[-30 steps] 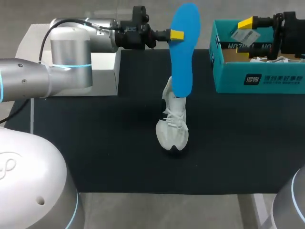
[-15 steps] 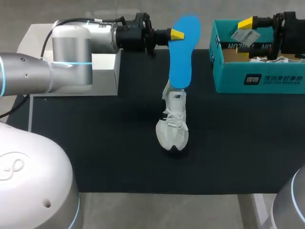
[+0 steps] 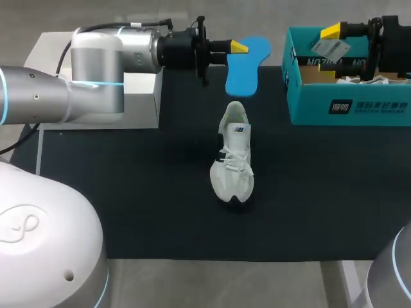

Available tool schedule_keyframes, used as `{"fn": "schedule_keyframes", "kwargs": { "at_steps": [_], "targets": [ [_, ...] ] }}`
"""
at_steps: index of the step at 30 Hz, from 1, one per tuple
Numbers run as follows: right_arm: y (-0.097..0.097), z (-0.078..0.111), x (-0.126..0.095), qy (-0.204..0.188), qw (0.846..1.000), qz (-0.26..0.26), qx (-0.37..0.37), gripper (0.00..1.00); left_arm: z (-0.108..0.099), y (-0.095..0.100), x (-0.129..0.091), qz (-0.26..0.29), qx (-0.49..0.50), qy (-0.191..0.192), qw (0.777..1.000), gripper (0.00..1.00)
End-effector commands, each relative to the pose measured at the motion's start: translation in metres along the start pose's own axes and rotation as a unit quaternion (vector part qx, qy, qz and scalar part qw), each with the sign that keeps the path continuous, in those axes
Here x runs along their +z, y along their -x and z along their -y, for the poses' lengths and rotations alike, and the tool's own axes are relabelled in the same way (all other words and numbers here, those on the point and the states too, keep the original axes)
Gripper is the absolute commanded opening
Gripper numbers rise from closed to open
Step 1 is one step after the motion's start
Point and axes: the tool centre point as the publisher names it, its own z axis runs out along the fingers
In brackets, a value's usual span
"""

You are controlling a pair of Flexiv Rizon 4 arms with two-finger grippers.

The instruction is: Take the shoe out of the shoebox, open the shoe tongue, remove and reinsert the insole, then place the shoe into the shoebox

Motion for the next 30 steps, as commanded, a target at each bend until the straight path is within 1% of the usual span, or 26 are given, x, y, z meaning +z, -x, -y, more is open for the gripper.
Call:
{"fn": "schedule_keyframes", "kwargs": {
  "at_steps": [1,10,14,17,18,19,22,24,26,30],
  "targets": [
    [0.0,0.0,0.001,0.001,1.0,0.001,0.0,1.0,0.005,0.005,0.005,-0.001,0.038,-0.009,0.999,0.0],
    [0.0,0.0,0.001,0.001,1.0,0.001,0.0,1.0,0.013,0.002,0.014,-0.003,0.057,-0.015,0.998,0.0],
    [-0.021,-0.005,0.002,0.001,0.997,0.074,0.016,1.0,0.02,0.005,0.018,-0.002,0.065,-0.018,0.998,0.0],
    [-0.034,-0.007,0.003,0.002,0.987,0.152,0.043,1.0,0.023,0.006,0.02,0.005,0.076,-0.025,0.997,0.0],
    [-0.04,-0.008,0.004,0.0,0.981,0.183,0.057,1.0,0.023,0.006,0.021,0.007,0.083,-0.028,0.996,0.0],
    [-0.044,-0.01,0.005,0.0,0.978,0.2,0.062,1.0,0.024,0.007,0.022,0.008,0.089,-0.032,0.995,0.0],
    [-0.054,-0.013,0.009,-0.002,0.966,0.246,0.083,1.0,0.028,0.009,0.023,0.005,0.098,-0.042,0.994,0.0],
    [-0.058,-0.015,0.013,-0.007,0.961,0.263,0.084,1.0,0.031,0.011,0.025,0.005,0.097,-0.047,0.994,0.0],
    [-0.059,-0.018,0.019,-0.016,0.953,0.287,0.094,1.0,0.032,0.012,0.028,0.003,0.096,-0.052,0.994,0.0],
    [-0.062,-0.024,0.029,-0.029,0.943,0.318,0.093,1.0,0.034,0.012,0.034,0.007,0.099,-0.057,0.993,0.0]
  ]
}}
